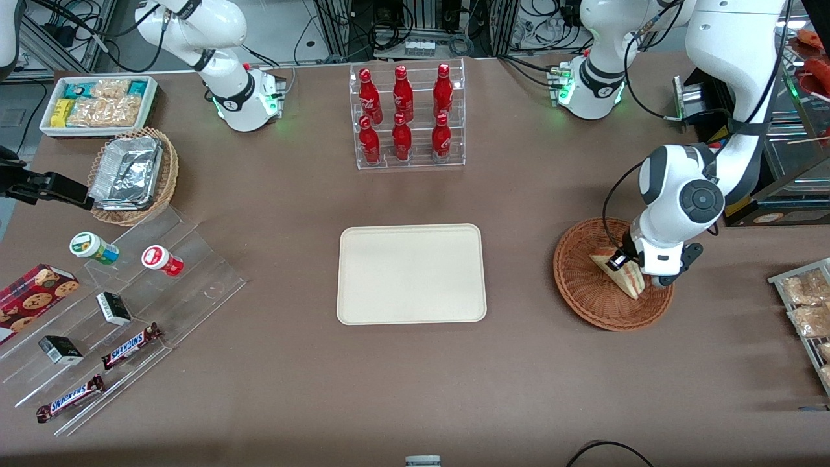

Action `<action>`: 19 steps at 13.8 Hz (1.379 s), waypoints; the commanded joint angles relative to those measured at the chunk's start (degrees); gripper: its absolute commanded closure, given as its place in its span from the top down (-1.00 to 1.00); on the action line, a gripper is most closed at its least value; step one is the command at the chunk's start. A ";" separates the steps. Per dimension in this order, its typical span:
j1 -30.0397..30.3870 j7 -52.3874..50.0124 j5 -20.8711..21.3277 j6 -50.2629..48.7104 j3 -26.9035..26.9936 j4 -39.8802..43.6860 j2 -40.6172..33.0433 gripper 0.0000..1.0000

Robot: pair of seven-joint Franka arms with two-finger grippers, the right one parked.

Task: Place sandwich from basket to tray
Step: 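Close the left gripper on the wrapped sandwich, then lift the sandwich and carry it with the left gripper over the cream tray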

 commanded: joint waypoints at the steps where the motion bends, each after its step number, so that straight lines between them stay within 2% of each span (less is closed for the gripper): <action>1: -1.72 -1.13 1.58 -0.34 0.13 -0.42 -0.12 -1.00; 5: -2.95 -0.86 1.59 -6.91 0.13 2.73 -1.61 -1.00; 10: -8.39 -0.51 3.61 -25.28 0.04 15.55 -1.44 -1.00; 14: -17.08 -0.07 2.99 -27.06 -0.40 20.66 -0.91 -1.00; 16: -23.06 1.68 2.73 -27.06 -0.31 24.78 2.24 -1.00; 19: -27.55 2.12 1.42 -25.75 -1.18 27.61 5.58 -1.00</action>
